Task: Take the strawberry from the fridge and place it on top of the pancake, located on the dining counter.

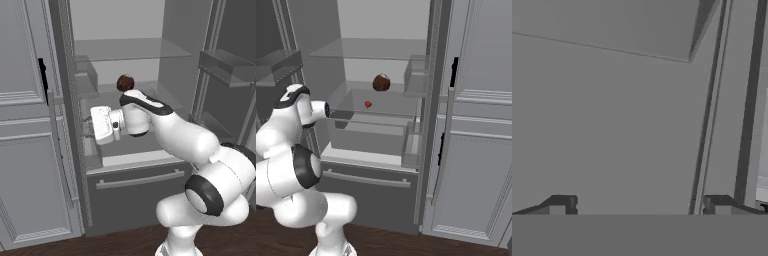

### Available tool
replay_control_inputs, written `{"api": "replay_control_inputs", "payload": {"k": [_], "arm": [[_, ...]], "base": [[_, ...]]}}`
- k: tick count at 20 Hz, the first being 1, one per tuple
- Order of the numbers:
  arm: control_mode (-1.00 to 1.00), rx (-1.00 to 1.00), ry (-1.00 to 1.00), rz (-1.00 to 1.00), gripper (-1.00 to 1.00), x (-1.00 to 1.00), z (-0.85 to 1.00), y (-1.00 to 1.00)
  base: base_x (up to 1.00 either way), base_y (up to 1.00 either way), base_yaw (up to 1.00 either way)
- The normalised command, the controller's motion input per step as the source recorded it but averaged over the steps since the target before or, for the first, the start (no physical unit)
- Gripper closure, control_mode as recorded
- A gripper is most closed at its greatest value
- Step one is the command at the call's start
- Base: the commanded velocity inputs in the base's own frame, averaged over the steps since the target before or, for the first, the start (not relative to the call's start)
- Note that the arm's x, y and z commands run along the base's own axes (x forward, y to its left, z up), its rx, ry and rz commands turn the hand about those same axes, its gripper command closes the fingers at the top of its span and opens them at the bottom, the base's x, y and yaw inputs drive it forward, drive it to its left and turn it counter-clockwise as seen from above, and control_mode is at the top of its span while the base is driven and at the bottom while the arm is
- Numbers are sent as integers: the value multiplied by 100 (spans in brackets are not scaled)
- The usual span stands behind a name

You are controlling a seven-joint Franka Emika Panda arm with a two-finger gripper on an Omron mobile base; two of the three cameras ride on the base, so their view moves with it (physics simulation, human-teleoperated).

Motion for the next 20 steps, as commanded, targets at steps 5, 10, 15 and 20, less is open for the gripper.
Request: {"api": "replay_control_inputs", "payload": {"k": [5, 10, 15, 20], "arm": [[-100, -19, 0, -3, -100, -3, 18, -100], [-100, -39, 6, 0, -100, 0, 26, -97], [-100, -63, -5, 11, -100, 2, -44, -78], [-100, -19, -29, 48, -100, 5, -53, -94]], "base": [[0, 0, 0], [0, 0, 0], [0, 0, 0], [0, 0, 0]]}}
